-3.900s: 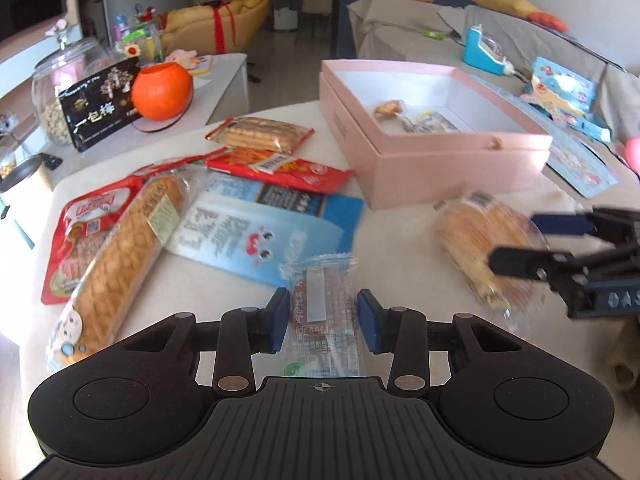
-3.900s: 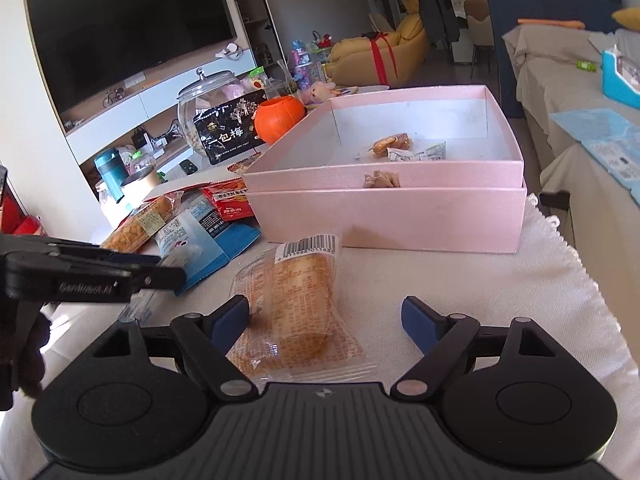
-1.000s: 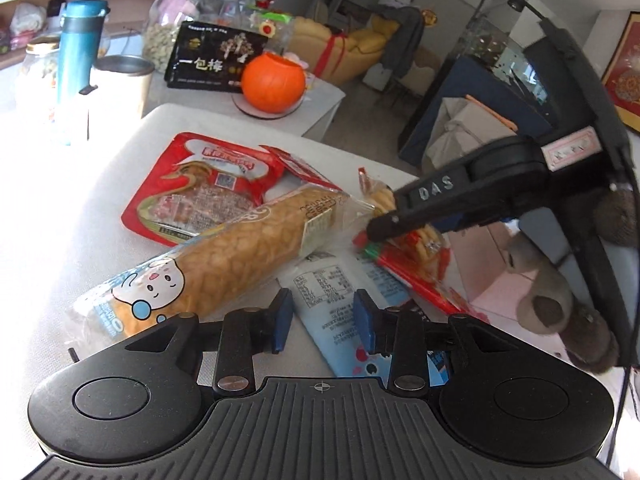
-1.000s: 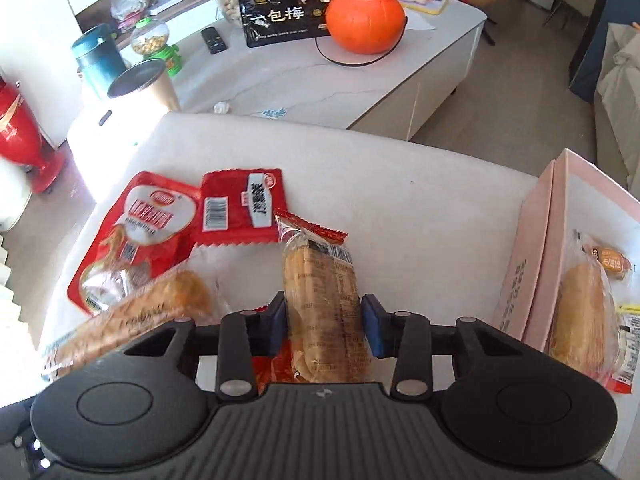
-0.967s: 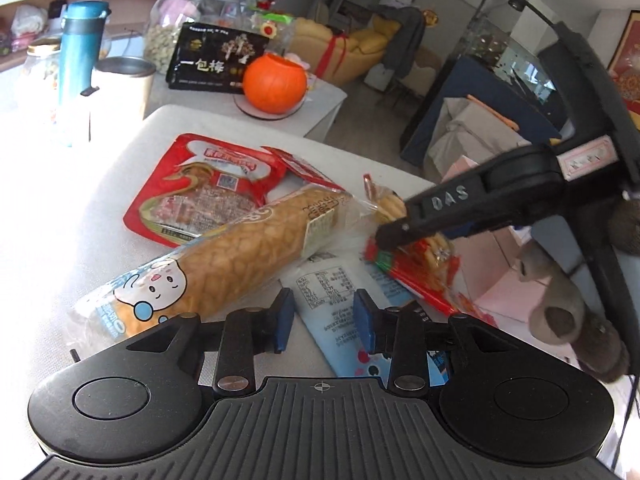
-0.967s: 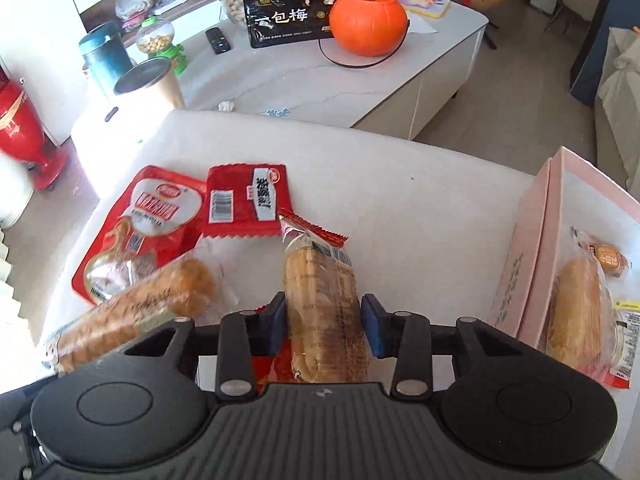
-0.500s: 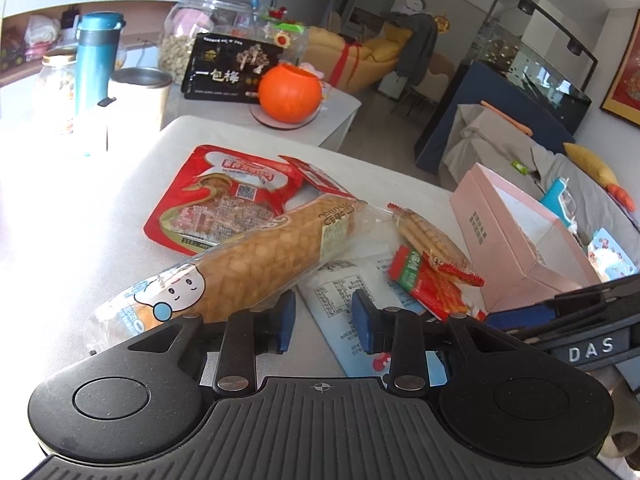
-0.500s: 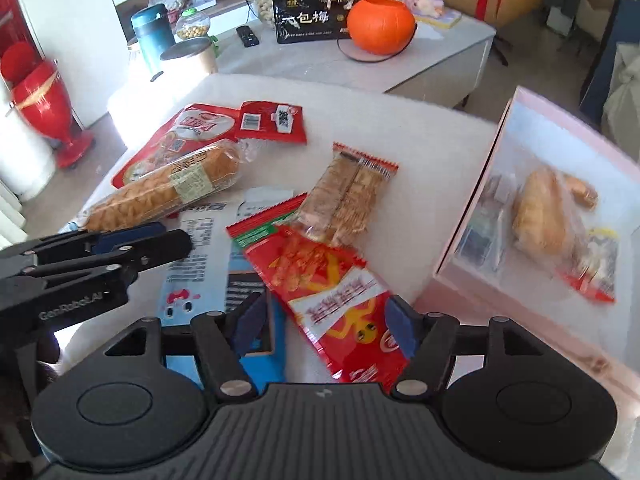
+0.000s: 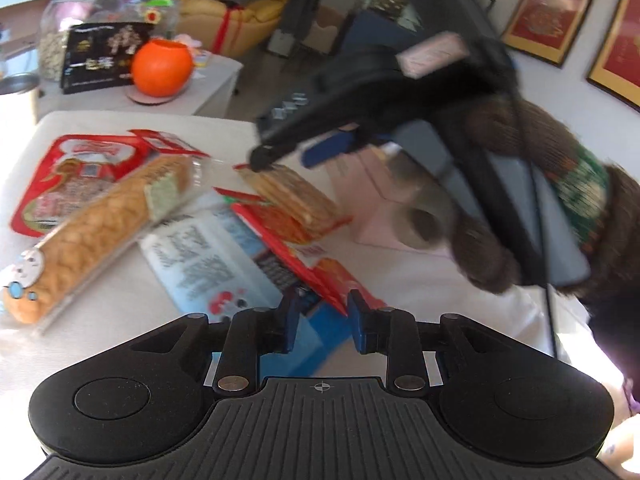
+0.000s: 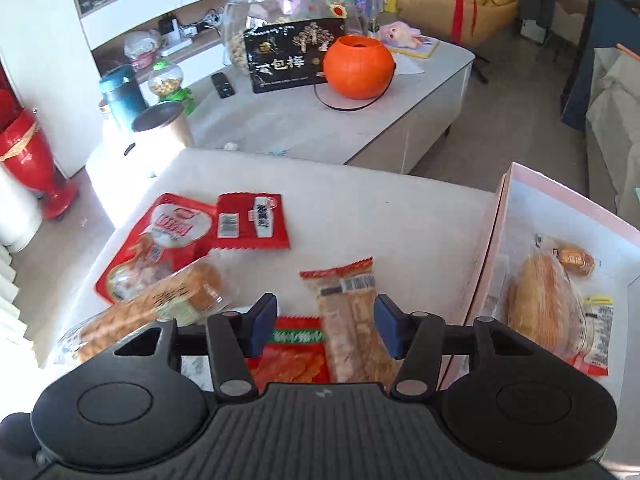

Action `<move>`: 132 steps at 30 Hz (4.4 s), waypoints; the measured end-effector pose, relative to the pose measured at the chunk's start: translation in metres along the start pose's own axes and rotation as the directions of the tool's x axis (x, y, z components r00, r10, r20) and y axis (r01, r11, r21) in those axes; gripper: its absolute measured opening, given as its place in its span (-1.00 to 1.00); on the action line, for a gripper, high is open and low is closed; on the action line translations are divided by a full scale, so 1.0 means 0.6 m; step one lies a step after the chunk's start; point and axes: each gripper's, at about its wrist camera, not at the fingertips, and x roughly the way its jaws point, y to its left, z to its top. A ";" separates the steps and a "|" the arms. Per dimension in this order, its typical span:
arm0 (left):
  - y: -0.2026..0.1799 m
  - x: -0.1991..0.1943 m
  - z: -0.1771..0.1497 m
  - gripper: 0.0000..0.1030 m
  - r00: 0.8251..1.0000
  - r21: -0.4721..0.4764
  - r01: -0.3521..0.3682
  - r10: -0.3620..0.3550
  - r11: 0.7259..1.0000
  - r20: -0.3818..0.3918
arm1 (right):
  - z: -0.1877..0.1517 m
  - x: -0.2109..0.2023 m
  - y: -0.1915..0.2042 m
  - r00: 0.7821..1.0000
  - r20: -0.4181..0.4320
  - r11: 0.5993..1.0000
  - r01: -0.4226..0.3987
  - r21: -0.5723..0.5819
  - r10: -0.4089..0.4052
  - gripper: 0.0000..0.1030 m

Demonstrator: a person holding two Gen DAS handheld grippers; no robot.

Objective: Organize snacks
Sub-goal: 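Grasp the wafer snack bar with the right gripper, then carry the wafer snack bar toward the pink box with the right gripper, then grasp the red snack packet with the left gripper while the right holds the wafer bar, then lower the wafer bar and red packet into the pink box and open both grippers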

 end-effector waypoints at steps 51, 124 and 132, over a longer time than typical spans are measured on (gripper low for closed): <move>-0.027 0.120 0.111 -0.26 0.884 0.071 -0.467 0.467 0.881 0.022 | -0.336 -0.121 -0.214 0.949 0.259 0.960 0.113 0.255 -0.180 0.36; -0.144 0.087 -0.013 0.26 0.959 0.311 -0.231 0.270 0.922 -0.090 | -0.343 -0.124 -0.218 0.971 0.209 0.973 0.070 0.221 -0.118 0.86; -0.158 0.051 -0.043 0.26 0.963 0.367 -0.142 0.214 0.919 -0.164 | -0.324 -0.125 -0.214 0.994 0.088 0.992 0.050 0.113 -0.060 0.94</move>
